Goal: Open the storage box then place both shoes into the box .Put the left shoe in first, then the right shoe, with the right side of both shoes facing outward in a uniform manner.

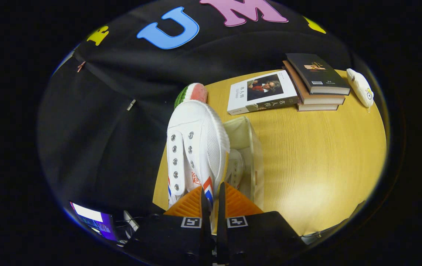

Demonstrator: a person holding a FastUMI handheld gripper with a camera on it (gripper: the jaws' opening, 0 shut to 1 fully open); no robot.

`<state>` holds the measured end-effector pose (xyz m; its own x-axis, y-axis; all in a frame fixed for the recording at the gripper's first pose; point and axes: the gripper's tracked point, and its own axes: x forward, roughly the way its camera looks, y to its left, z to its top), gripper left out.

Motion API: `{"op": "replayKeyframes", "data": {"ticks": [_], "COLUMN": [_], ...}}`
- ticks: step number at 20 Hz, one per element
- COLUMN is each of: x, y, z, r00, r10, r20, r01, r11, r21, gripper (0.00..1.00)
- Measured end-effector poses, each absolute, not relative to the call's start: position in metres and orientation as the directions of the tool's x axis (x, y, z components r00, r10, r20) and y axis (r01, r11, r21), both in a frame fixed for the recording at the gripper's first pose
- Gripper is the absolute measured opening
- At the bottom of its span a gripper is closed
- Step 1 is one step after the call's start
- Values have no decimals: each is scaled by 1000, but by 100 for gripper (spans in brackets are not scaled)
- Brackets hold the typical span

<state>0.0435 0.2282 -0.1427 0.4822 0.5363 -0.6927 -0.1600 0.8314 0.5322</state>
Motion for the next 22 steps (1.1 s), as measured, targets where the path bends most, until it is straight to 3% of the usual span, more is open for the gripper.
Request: {"op": "replayKeyframes", "data": {"ticks": [4,6,9,14,22], "x": [41,40,53,55,56], "y": [232,249,236,197,113], "z": [-155,-130,-114,-54,45], "r00": [474,478,546,734,942], "r10": [513,600,559,467,256], "r20": [-716,-642,-624,-492,-217], "r01": [-141,-122,-180,-310,-223], "r11": [847,769,806,876,961], "r21": [513,627,564,369,162], "gripper": [11,45,99,99,99]}}
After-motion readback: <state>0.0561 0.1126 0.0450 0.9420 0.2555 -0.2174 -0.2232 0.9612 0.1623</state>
